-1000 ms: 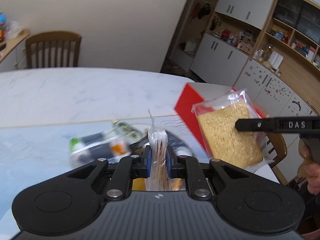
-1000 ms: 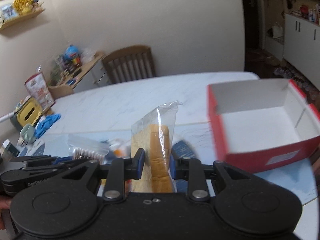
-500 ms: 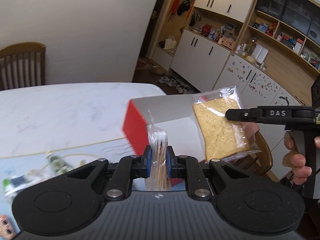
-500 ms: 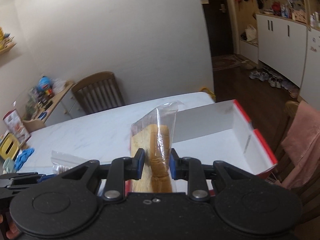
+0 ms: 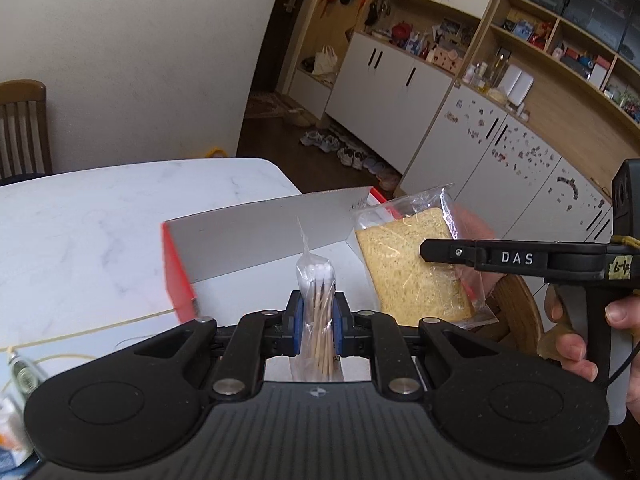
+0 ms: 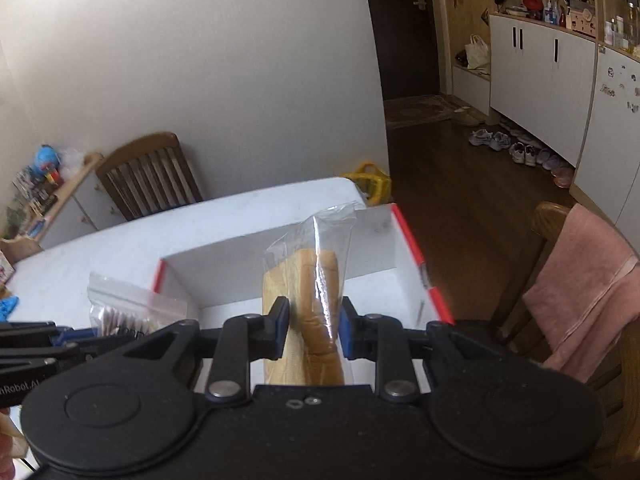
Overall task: Organize objects
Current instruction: 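Carry both bags over the red shoebox with both tools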
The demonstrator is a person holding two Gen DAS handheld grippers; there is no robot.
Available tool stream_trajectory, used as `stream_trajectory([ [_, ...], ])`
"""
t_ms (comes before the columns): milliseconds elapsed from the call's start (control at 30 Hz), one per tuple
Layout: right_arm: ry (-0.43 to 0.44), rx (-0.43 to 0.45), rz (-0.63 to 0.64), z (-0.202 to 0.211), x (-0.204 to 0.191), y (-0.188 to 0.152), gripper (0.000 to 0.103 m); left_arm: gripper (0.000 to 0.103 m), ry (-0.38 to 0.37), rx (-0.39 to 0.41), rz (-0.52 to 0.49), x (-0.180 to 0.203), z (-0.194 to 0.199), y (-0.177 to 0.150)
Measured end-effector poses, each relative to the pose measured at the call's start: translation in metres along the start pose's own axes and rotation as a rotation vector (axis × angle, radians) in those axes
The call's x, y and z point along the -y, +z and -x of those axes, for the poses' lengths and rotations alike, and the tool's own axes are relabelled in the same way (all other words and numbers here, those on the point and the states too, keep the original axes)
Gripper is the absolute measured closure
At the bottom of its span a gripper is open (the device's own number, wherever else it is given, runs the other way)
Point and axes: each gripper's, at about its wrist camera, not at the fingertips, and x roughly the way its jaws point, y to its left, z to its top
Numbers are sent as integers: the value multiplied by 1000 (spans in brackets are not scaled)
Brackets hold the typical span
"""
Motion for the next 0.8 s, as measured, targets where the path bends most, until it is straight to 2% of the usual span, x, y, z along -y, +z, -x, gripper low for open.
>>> stream_trajectory([
  [367,-2,-124,31,-50,10,-9,79,89,52,-130,-36,18,-85,9],
  [567,1,-209,13,-73,14,-13,83,89,66,-191,-39,18,-116,6],
  [800,17,-221,24,-85,21,-10,82,89,73,-264,-23,11,-141,0],
])
